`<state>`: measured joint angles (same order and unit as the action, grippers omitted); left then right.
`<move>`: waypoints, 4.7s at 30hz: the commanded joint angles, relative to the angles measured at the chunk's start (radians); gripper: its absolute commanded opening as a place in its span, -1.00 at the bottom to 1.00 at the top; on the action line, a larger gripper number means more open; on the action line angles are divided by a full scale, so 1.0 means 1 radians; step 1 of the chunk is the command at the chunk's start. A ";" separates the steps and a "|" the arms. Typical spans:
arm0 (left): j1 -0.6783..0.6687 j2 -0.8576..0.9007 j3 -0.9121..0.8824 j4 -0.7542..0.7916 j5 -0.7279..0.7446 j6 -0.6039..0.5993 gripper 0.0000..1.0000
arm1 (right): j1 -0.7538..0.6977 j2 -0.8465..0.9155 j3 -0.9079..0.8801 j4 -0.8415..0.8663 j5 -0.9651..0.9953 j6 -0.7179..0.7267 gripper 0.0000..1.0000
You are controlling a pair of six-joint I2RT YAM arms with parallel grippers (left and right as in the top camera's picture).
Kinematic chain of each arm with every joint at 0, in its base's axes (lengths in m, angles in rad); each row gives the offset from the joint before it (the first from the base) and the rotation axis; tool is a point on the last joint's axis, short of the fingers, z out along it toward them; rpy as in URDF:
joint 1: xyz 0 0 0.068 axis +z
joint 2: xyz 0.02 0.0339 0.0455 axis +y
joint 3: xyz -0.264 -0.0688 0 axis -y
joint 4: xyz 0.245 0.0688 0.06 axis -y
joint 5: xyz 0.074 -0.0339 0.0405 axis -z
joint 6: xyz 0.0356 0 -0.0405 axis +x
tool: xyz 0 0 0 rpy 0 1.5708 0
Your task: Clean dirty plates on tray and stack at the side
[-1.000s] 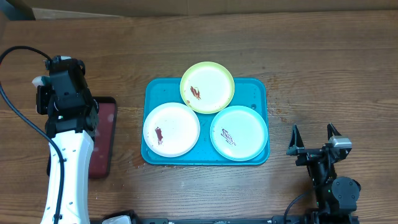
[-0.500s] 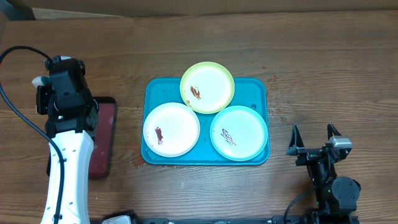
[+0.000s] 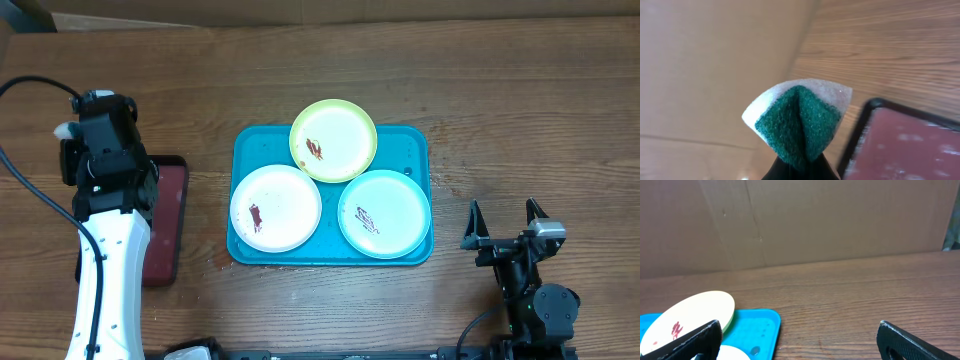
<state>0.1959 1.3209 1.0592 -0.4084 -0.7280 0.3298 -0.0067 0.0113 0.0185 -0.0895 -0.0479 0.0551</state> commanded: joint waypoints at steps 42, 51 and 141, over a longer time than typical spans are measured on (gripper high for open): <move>0.032 0.071 0.443 -0.397 0.772 -0.442 -0.92 | -0.003 -0.007 -0.010 0.008 0.002 -0.003 1.00; -0.113 0.165 0.351 -0.621 1.321 -0.573 -0.92 | -0.003 -0.007 -0.010 0.008 0.002 -0.003 1.00; -0.204 0.464 0.617 -0.747 0.886 -0.757 1.00 | 0.640 1.781 1.429 -0.694 -0.145 0.230 0.90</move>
<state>-0.0002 1.7992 1.6630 -1.1557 0.1528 -0.4198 0.6197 1.7859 1.4158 -0.7948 -0.2008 0.3046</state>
